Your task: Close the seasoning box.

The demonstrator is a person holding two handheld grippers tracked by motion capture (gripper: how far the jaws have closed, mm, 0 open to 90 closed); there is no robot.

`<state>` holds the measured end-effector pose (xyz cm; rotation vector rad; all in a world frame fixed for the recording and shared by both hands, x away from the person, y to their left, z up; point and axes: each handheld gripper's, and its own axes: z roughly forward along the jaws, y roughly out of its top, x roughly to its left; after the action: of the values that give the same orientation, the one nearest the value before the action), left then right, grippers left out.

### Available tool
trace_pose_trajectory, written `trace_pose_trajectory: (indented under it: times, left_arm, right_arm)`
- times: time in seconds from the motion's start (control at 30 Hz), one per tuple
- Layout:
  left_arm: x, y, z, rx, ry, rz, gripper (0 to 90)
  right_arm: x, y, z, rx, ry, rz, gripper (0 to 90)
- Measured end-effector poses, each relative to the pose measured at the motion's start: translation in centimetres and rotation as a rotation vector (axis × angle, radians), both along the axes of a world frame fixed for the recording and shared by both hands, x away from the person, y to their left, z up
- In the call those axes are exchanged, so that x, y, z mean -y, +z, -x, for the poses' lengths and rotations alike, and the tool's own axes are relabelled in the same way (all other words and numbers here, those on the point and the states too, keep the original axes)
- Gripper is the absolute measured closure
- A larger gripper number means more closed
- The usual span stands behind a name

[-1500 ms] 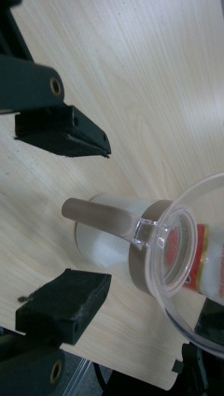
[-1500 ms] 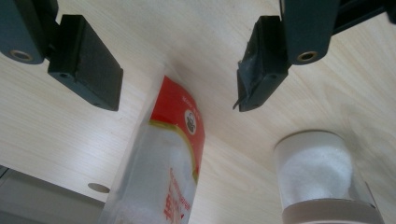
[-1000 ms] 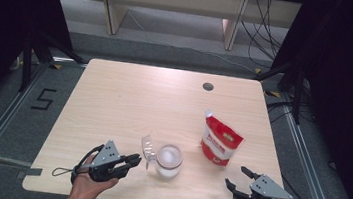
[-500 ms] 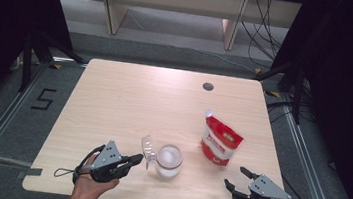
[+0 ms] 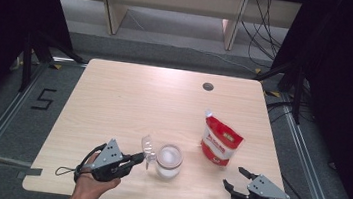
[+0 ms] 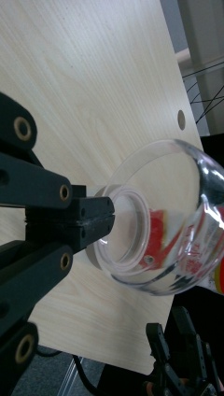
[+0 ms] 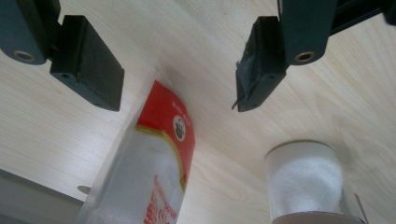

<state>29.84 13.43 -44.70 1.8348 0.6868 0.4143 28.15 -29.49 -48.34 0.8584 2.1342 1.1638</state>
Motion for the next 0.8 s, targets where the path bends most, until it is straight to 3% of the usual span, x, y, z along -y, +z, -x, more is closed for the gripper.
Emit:
trace_pose_trajectory:
  times: [0.1, 0.2, 0.23, 0.27, 0.47, 0.5, 0.8]
  left_arm:
    - [0.06, 0.15, -0.08, 0.006, 0.000, 0.005, 89.2]
    - [0.20, 0.04, -0.05, -0.006, 0.000, 0.012, 89.2]
    - [0.26, -0.06, -0.10, -0.005, -0.003, 0.020, 89.2]
    - [0.21, -0.02, -0.10, 0.004, -0.006, -0.001, 89.2]
    - [0.40, -0.12, -0.12, -0.002, -0.008, 0.008, 89.2]
    - [0.32, -0.02, -0.17, 0.007, -0.013, -0.009, 89.2]
    - [0.56, 0.04, -0.07, -0.002, -0.010, 0.005, 89.1]
  right_arm:
    - [-0.07, 0.01, 0.07, -0.014, -0.006, -0.012, 33.2]
    - [0.00, 0.02, -0.01, 0.002, -0.005, -0.006, 33.1]
    - [-0.07, 0.01, 0.08, -0.017, -0.007, -0.012, 33.1]
    - [-0.05, 0.02, 0.04, -0.007, -0.007, -0.006, 33.1]
    - [-0.09, -0.02, 0.00, -0.004, 0.003, -0.009, 33.1]
    - [-0.09, -0.02, 0.00, -0.004, 0.003, -0.009, 33.1]
    - [-0.32, -0.04, 0.09, -0.006, -0.007, -0.002, 33.2]
